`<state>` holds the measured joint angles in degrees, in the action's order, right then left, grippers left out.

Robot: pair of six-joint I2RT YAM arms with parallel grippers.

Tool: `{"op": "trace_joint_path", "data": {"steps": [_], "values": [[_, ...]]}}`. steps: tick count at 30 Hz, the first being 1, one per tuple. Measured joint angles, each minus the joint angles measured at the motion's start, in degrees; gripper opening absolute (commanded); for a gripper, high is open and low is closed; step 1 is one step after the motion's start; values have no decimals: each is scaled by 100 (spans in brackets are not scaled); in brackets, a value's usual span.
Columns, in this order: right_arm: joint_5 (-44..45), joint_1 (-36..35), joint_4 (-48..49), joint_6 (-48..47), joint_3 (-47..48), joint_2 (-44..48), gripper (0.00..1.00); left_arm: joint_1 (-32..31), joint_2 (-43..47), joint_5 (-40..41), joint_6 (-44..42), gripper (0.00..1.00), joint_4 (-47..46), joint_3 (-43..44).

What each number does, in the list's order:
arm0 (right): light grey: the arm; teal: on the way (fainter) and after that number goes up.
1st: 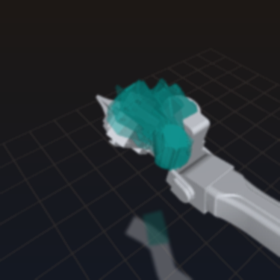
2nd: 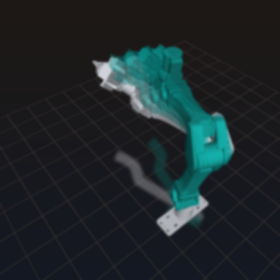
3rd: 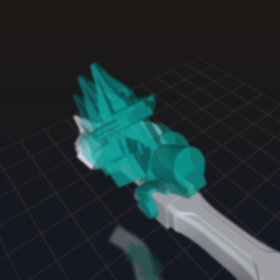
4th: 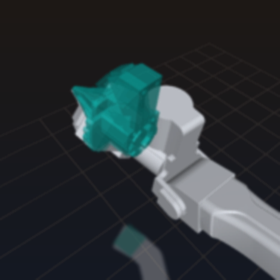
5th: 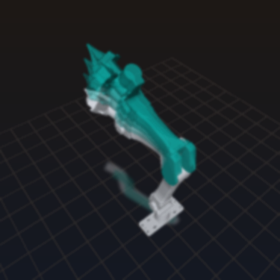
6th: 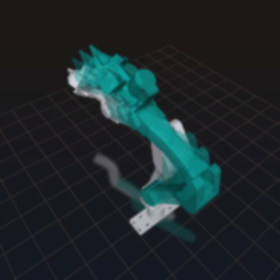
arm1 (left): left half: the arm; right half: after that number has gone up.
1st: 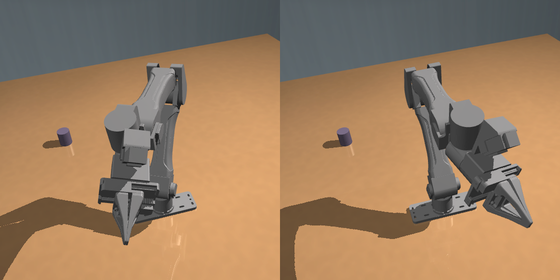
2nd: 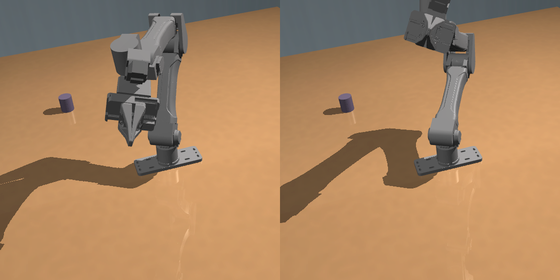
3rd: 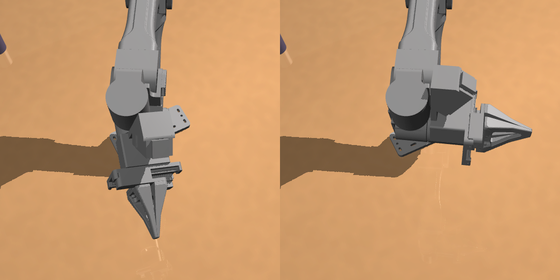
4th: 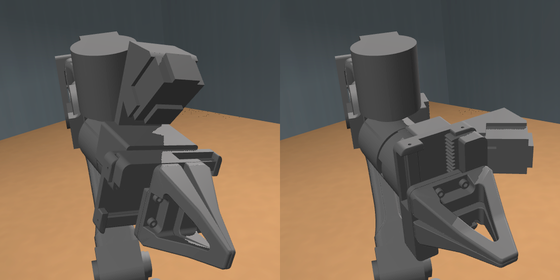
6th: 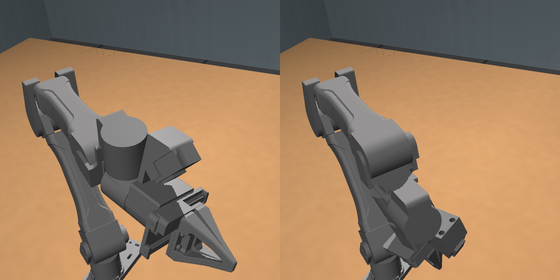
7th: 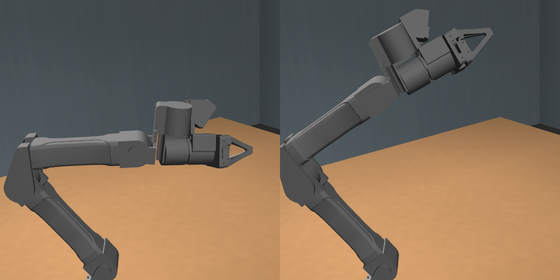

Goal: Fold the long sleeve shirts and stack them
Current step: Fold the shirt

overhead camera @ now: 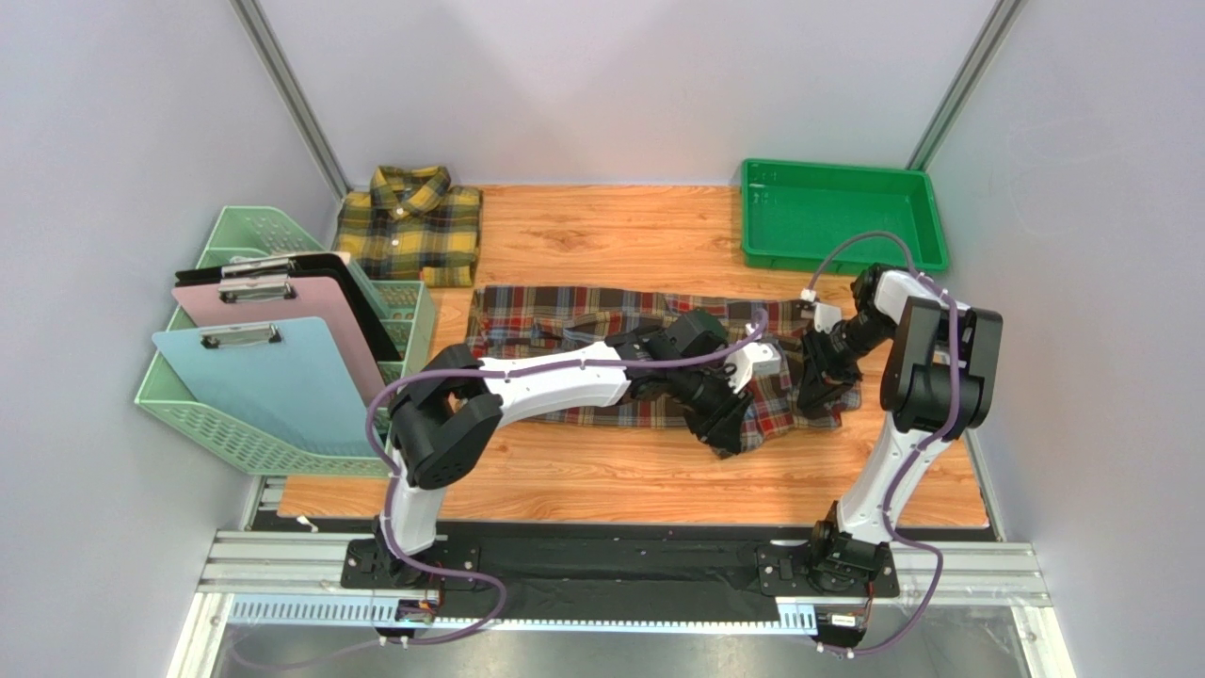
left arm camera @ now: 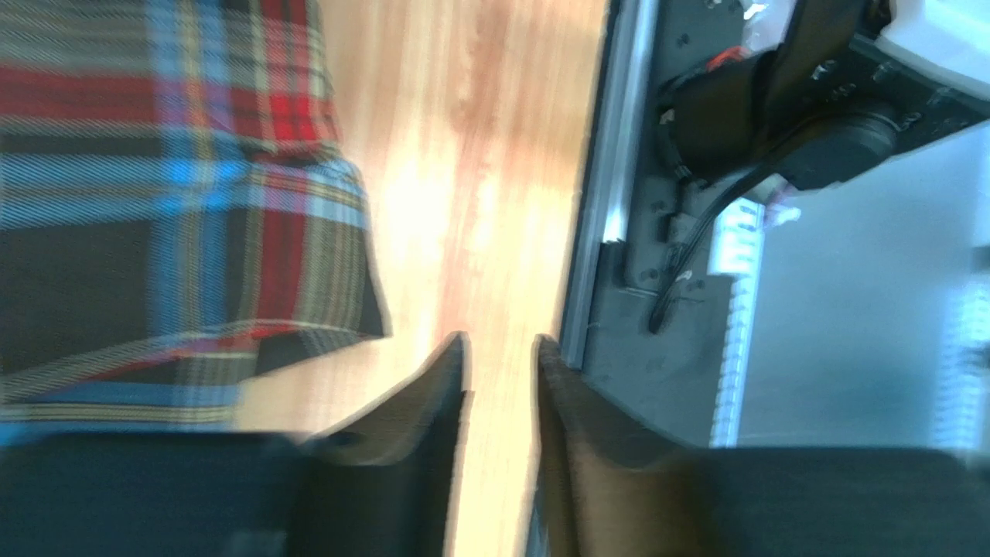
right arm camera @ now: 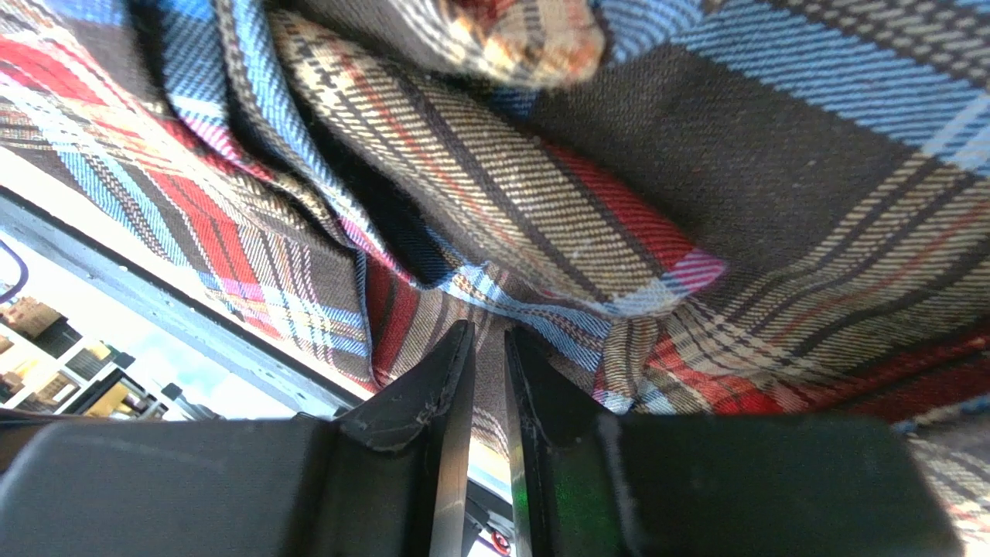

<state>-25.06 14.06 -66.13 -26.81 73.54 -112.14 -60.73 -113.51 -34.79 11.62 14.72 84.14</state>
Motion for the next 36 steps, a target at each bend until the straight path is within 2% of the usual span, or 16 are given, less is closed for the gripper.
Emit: {"op": "trace_joint_path", "data": {"steps": [8, 13, 16, 17, 19, 22, 29, 32, 36], "values": [[-11, 0, -31, -4, 37, 26, 21, -612, 131, 1456, -2000, 45, 39, -289], [-9, 0, -22, -4, 35, 81, 21, -831, -531, 2253, -2824, 43, -83, -33], [-9, 0, -22, -4, 33, 85, 21, -841, -876, 2524, -3141, 23, -234, 170], [-9, 0, -22, -4, 33, 85, 21, -850, -887, 2616, -3226, 11, -262, 184], [-9, 0, -20, -4, 33, 85, 21, -863, -918, 2765, -3357, 0, -247, 184], [-9, 0, -17, -7, 33, 85, 21, -911, -909, 2914, -3499, 0, -249, 184], [9, 0, 68, -28, 9, 85, 21, -811, -273, 2197, -3442, 0, 503, 96], [11, 0, 87, -39, 9, 85, 21, -651, 127, 1641, -3239, 0, 968, 501], [9, 0, 87, -55, 9, 87, 21, -175, 319, 883, -2861, 0, 1303, 1449]]}}
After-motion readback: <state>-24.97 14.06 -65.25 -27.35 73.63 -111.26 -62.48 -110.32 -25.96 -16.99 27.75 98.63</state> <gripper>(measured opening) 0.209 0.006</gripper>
